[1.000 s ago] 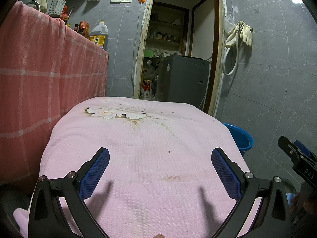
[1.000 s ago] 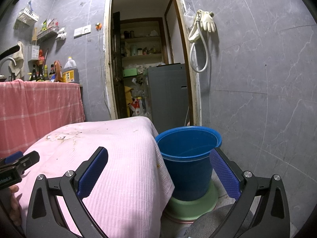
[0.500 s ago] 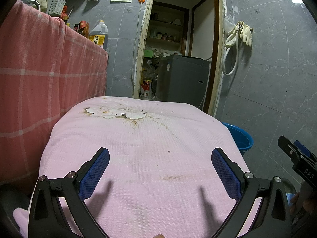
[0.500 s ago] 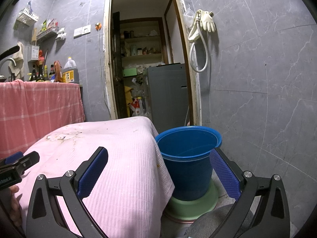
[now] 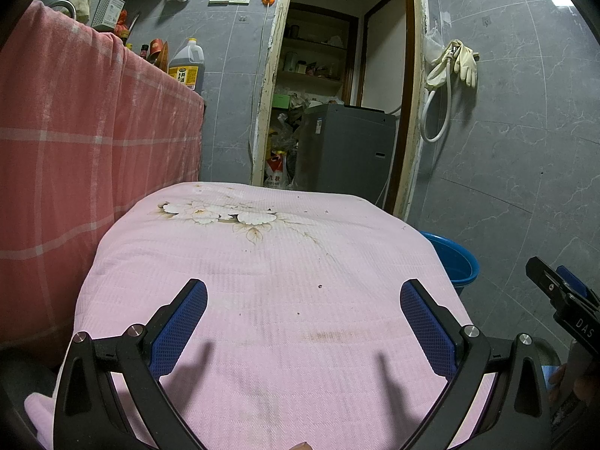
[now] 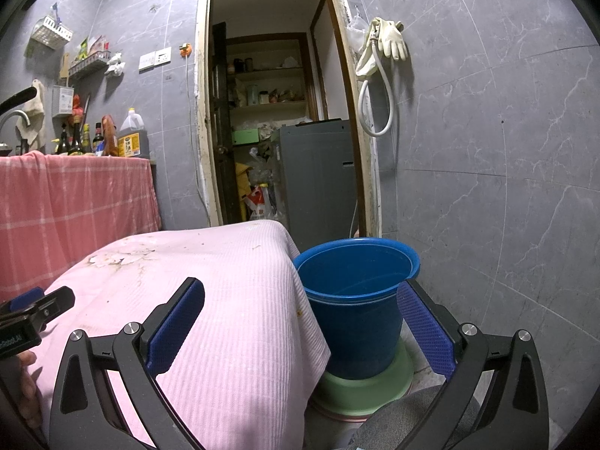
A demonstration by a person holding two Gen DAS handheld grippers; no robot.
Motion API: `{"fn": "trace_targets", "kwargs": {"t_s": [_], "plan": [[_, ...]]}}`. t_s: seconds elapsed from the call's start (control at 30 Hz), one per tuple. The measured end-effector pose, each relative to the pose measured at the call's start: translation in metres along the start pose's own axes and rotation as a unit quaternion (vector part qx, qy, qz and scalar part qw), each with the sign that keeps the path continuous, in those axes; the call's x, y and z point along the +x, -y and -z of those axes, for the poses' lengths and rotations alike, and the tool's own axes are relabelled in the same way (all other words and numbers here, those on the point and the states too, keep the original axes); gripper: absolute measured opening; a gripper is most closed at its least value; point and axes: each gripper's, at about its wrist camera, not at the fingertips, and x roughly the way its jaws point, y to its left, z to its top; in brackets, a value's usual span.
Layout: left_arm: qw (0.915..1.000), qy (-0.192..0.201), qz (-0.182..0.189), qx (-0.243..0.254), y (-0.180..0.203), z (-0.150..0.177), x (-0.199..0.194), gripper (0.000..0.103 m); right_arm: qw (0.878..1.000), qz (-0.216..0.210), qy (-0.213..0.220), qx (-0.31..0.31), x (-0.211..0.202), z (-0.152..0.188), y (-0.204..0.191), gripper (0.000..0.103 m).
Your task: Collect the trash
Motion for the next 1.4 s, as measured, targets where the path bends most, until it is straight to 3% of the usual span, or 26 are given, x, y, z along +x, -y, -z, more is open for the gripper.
{"fn": "trace_targets", "kwargs": {"t_s": [1.4], "plan": [[0.9998, -0.009, -0.014, -0.007, 0.0045, 0.0075, -0.0036, 0.101, 1.000, 0.001, -0.001, 0.001, -0.0001, 0.0000, -0.0012, 0.103]]}}
